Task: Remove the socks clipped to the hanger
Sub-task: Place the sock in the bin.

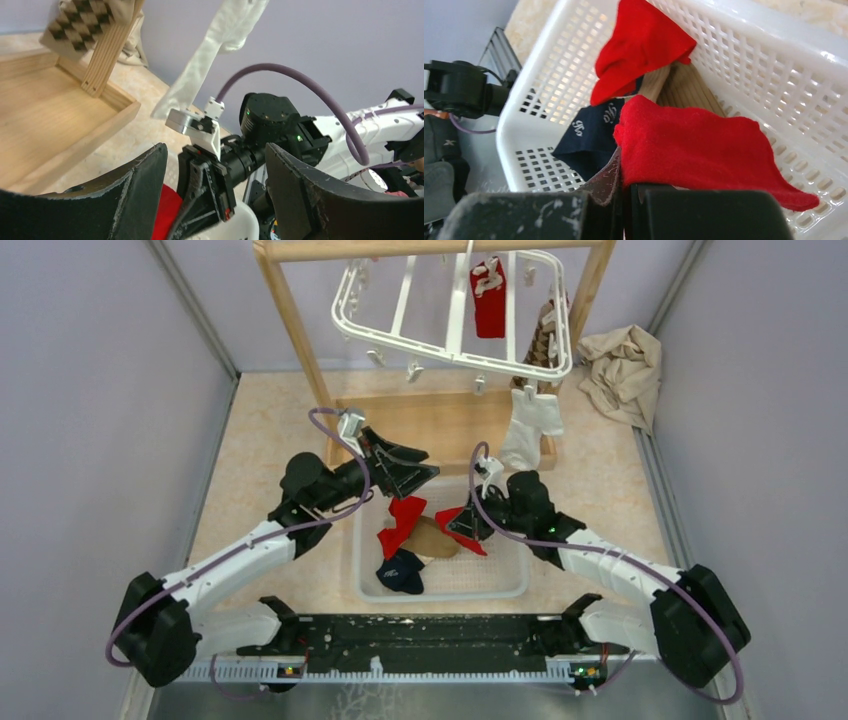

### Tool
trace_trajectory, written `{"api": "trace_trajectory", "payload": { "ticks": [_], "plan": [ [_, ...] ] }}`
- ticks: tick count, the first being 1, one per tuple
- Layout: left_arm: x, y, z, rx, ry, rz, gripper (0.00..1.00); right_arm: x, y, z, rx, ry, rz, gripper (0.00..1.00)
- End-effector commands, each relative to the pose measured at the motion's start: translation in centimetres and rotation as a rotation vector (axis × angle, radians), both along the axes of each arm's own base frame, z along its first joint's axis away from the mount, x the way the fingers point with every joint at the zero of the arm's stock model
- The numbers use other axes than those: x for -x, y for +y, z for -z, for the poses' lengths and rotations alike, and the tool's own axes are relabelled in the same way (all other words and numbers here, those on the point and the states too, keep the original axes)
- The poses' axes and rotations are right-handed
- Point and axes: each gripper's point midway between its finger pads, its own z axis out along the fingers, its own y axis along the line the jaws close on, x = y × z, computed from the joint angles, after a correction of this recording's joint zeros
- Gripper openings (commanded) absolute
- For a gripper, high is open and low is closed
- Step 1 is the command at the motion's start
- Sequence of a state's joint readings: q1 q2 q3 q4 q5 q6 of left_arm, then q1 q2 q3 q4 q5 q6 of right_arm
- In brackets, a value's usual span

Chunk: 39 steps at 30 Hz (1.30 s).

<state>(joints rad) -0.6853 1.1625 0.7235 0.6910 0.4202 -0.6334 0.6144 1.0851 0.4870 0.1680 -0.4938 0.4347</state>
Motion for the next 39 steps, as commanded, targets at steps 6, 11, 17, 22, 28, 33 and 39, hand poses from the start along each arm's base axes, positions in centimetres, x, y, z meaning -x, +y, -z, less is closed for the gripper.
{"api": "trace_trajectory", "payload": {
  "ticks": [6, 11, 17, 22, 28, 33, 39],
  "plan": [
    [1.8, 2.7, 3.4, -0.085, 0.041, -0.065, 0.79, -2.5, 2.8, -0.3, 0.041, -0.058, -0.003, 0.08],
    [2.0, 3.1, 4.0, -0.102, 0.052, -0.072, 0.79, -2.5, 4.7, 0.4, 0.079, -0.053, -0.037, 0.09],
    [2.1, 3.5, 3.8, -0.105, 0.050, -0.089, 0.79, -2.4, 5.7, 1.3, 0.128, -0.044, -0.055, 0.14],
    [2.1, 3.6, 3.7, -0.107, 0.052, -0.093, 0.79, -2.4, 4.8, 1.3, 0.187, -0.056, -0.028, 0.36],
    [2.0, 3.4, 3.8, -0.113, 0.056, -0.090, 0.79, -2.4, 2.1, -0.2, 0.234, -0.109, 0.056, 0.60],
    [1.9, 3.2, 3.9, -0.122, 0.064, -0.083, 0.79, -1.7, 0.2, -0.9, 0.247, -0.124, 0.107, 0.62],
    [1.7, 3.2, 4.8, -0.163, 0.100, -0.088, 0.99, -1.3, -2.6, -1.3, 0.269, -0.151, 0.204, 0.62]
  ]
}}
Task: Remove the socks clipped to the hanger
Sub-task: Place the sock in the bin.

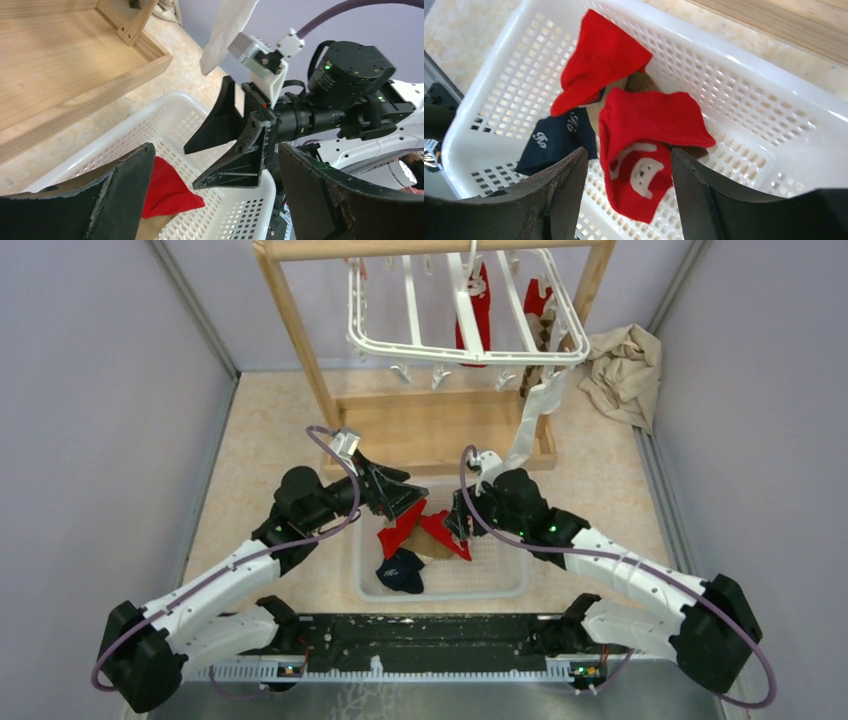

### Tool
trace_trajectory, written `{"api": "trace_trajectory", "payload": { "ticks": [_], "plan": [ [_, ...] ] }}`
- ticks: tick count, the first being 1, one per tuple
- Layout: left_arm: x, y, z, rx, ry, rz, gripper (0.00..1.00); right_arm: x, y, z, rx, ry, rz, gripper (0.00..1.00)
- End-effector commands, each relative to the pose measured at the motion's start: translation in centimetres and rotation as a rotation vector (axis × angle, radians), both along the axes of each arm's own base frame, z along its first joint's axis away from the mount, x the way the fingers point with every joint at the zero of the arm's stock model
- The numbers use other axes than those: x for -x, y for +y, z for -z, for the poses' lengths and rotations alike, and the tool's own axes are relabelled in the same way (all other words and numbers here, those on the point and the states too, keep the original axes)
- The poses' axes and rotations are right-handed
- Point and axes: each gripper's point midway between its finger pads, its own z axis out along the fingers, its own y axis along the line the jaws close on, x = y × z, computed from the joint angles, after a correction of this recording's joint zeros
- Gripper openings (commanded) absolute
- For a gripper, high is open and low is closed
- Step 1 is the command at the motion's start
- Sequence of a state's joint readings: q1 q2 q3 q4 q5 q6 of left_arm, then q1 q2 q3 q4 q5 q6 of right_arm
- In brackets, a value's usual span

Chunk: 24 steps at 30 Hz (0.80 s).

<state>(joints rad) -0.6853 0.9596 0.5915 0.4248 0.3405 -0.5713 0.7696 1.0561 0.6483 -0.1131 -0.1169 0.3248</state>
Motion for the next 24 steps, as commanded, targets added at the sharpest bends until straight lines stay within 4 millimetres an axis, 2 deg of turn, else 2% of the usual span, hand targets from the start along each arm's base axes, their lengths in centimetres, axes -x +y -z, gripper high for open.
{"api": "trace_trajectory", "payload": {
  "ticks": [1, 5, 10, 16, 24],
  "plan": [
    [-0.1, -0.2, -0.3, -0.033, 0.007, 0.003, 0.99, 0.1, -2.1, -0.3, 0.022, -0.038, 0.075, 0.60],
    [-0.4, -0.1, 1.0, -0.079, 0.054, -0.013, 0.99, 0.4, -2.2, -1.2, -0.009, -0.059, 0.072, 0.52],
    [-0.5, 0.2, 3.1, -0.142, 0.127, -0.025, 0.99, 0.6, -1.7, -0.8, -0.017, -0.049, 0.045, 0.42],
    [0.1, 0.2, 4.7, -0.159, 0.173, -0.006, 0.99, 0.6, -0.7, -1.1, -0.048, -0.044, 0.019, 0.41],
    [0.5, 0.2, 5.1, -0.159, 0.184, 0.009, 0.99, -0.2, -1.4, -2.8, -0.093, -0.088, 0.087, 0.48]
  ]
}}
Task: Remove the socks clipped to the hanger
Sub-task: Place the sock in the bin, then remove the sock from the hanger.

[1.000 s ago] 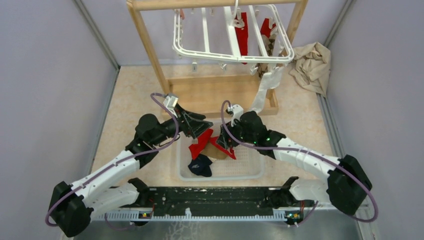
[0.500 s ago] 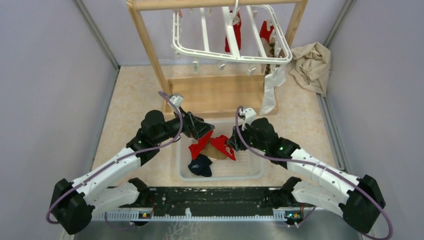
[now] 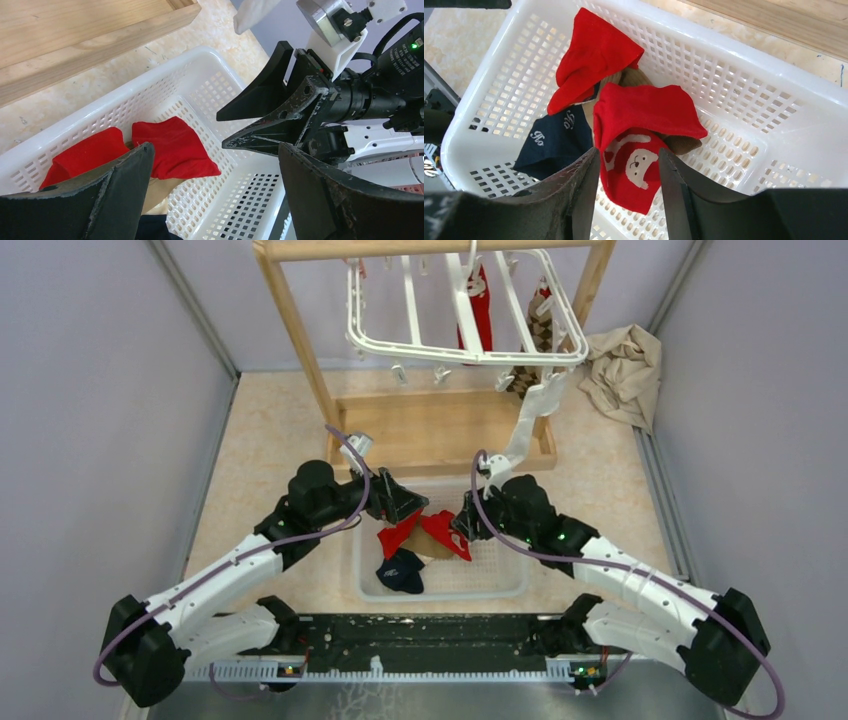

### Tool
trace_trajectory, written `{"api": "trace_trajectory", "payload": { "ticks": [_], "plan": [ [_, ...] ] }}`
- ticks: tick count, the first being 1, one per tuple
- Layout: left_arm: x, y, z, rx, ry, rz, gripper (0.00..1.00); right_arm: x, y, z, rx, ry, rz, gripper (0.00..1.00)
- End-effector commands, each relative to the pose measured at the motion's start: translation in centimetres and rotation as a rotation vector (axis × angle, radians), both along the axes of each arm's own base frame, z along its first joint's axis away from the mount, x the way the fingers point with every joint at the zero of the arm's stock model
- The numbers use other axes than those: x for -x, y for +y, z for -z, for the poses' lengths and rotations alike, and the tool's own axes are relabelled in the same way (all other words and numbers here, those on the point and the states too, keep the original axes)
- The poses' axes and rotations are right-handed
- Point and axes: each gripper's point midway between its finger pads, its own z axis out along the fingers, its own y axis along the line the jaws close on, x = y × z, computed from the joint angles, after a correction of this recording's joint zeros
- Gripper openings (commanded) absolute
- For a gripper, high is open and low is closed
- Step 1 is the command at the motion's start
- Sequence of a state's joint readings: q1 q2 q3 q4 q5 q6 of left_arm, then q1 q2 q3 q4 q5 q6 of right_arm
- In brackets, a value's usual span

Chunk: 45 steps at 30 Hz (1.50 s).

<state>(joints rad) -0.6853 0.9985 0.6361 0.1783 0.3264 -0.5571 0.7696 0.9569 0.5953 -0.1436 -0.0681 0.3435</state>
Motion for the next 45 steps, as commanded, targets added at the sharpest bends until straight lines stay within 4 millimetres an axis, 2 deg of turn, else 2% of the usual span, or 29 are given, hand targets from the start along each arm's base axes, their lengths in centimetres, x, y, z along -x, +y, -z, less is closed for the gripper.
{"api": "trace_trajectory", "payload": {
  "ticks": [1, 4, 9, 15, 18, 20, 24, 31, 36, 40, 45],
  "plan": [
    [0.5, -0.2, 0.3, 0.003, 0.012, 0.023, 0.99, -0.9, 0.2, -3.1, -0.104, -0.084, 0.047, 0.50],
    [0.6, -0.3, 0.2, 0.008, 0.012, 0.027, 0.99, -1.4, -1.0, -3.7, -0.159, -0.091, 0.107, 0.57],
    [0.7, -0.4, 0.1, 0.015, 0.010, 0.039, 0.99, -2.7, -4.4, -4.7, -0.244, -0.090, 0.222, 0.68],
    [0.8, -0.4, -0.1, 0.016, 0.001, 0.047, 0.99, -3.6, -7.9, -6.9, -0.224, -0.157, 0.355, 0.77],
    [0.9, -0.5, 0.0, 0.016, 0.005, 0.051, 0.99, -4.4, -10.2, -8.4, -0.256, -0.169, 0.444, 0.79],
    [0.9, -0.5, 0.0, 0.017, 0.008, 0.054, 0.99, -4.7, -10.9, -9.4, -0.291, -0.179, 0.461, 0.79],
    [1.0, -0.6, 0.0, 0.019, 0.005, 0.059, 0.99, -6.1, -12.7, -9.6, -0.281, -0.192, 0.518, 0.81],
    [1.1, -0.5, -0.4, 0.023, -0.006, 0.065, 0.99, -8.1, -14.8, -9.5, -0.409, -0.271, 0.538, 0.82],
    [1.1, -0.2, -0.5, 0.012, -0.019, 0.057, 0.99, -8.6, -17.3, -10.4, -0.505, -0.382, 0.572, 0.82],
    [1.2, -0.2, -0.7, 0.007, -0.027, 0.059, 0.99, -9.0, -17.4, -11.2, -0.574, -0.421, 0.534, 0.82],
    [1.1, -0.4, -1.0, 0.006, -0.032, 0.070, 0.99, -9.6, -16.9, -10.9, -0.654, -0.404, 0.449, 0.81]
  ]
}}
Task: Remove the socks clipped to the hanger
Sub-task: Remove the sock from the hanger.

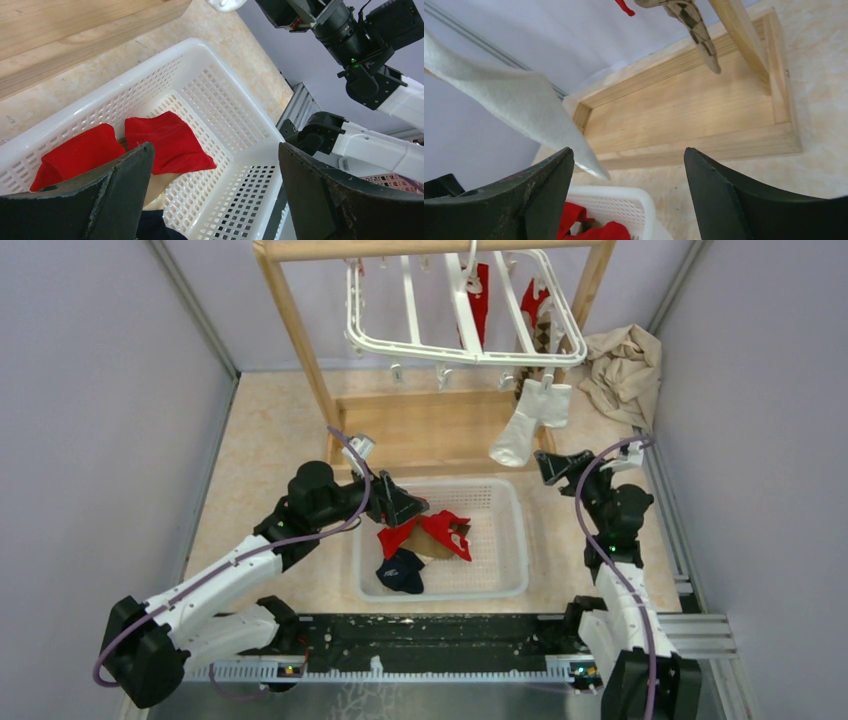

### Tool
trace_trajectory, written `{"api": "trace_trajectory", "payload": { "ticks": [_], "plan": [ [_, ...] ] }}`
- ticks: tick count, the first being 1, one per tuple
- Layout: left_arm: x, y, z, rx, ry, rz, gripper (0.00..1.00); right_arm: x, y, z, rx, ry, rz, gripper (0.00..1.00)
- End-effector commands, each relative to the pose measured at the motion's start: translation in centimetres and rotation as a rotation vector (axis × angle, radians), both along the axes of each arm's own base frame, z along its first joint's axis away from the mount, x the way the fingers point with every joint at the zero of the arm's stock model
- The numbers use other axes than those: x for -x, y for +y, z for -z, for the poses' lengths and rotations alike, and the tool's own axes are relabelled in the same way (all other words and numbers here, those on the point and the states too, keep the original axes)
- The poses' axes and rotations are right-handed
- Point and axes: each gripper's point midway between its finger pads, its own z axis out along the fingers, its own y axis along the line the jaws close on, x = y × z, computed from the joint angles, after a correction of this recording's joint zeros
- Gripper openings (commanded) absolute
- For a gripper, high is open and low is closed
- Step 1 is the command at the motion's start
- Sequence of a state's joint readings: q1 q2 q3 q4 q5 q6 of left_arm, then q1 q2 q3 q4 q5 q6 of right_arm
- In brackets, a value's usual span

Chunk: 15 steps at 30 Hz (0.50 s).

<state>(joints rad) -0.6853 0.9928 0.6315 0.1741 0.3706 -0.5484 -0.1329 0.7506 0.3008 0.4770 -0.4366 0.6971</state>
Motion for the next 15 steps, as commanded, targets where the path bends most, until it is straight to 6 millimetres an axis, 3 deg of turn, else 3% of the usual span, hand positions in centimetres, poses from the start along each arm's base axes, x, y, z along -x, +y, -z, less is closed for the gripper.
{"api": "trace_trajectory", "payload": {
  "ticks": [1, 5, 12, 15],
  "plan": [
    [0.3, -0.2, -1.1, 0.006, -0.033, 0.029, 0.99, 0.0, 1.4, -4.0, -0.054, -0.191, -0.132, 0.81],
    [0.3, -0.3, -1.3, 0.008, -0.035, 0.031, 0.99, 0.6, 3.3, -4.8, -0.090, -0.254, -0.283, 0.79],
    [0.5, -0.3, -1.1, 0.016, -0.022, 0.034, 0.99, 1.2, 4.7, -7.3, -0.135, -0.385, -0.430, 0.78],
    [0.6, -0.4, -1.1, 0.022, -0.015, 0.039, 0.99, 0.5, 4.7, -6.8, -0.175, -0.366, -0.457, 0.77]
  ]
}}
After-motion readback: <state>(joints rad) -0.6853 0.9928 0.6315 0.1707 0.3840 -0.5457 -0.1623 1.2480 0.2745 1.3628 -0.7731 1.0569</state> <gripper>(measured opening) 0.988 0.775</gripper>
